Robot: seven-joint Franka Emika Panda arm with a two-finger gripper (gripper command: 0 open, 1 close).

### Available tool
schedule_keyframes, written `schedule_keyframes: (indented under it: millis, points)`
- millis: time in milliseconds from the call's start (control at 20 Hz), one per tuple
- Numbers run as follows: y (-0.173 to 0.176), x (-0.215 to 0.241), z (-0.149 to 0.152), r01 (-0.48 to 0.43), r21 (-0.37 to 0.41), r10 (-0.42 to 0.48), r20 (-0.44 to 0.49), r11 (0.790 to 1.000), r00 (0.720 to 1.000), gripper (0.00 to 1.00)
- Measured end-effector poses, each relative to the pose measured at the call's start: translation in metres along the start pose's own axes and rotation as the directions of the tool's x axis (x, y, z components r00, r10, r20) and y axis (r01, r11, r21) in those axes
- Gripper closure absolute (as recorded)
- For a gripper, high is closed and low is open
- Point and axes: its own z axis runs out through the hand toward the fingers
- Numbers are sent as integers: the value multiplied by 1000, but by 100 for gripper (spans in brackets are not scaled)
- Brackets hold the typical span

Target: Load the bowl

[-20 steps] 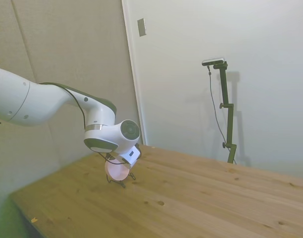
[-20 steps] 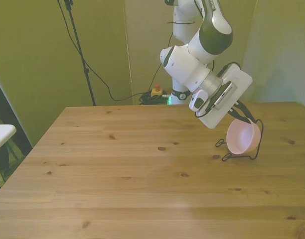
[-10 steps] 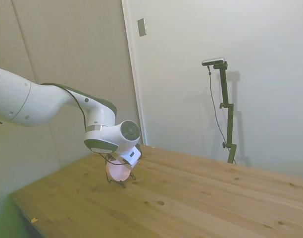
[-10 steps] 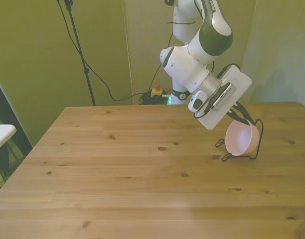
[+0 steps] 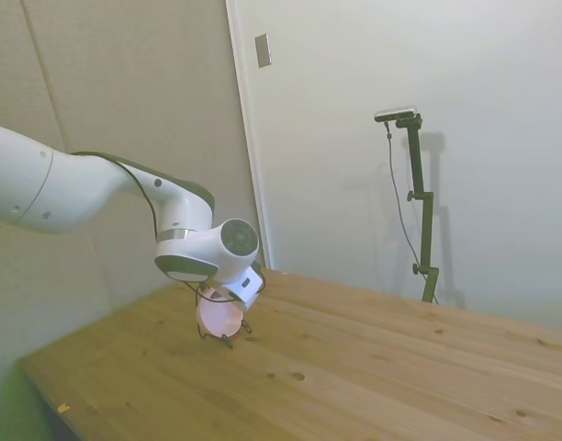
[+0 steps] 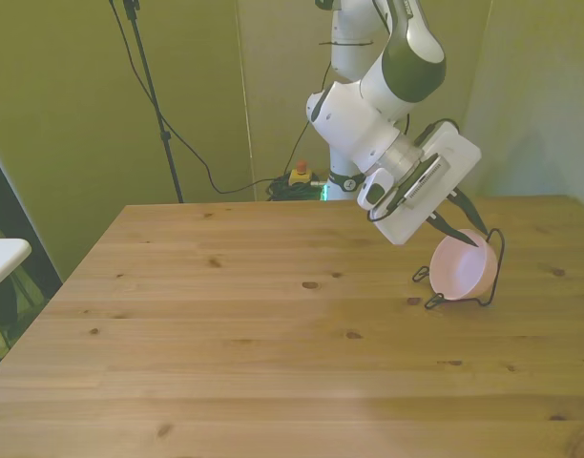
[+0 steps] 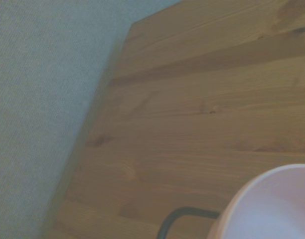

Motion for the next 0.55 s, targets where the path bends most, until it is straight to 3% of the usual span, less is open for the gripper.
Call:
schedule_keyframes:
  millis: [300, 550]
  points:
    - [-22, -17, -52, -46, -87, 37, -98, 995, 995, 0]
    - [-8, -16, -101, -171, -192, 130, -207, 967, 970, 0]
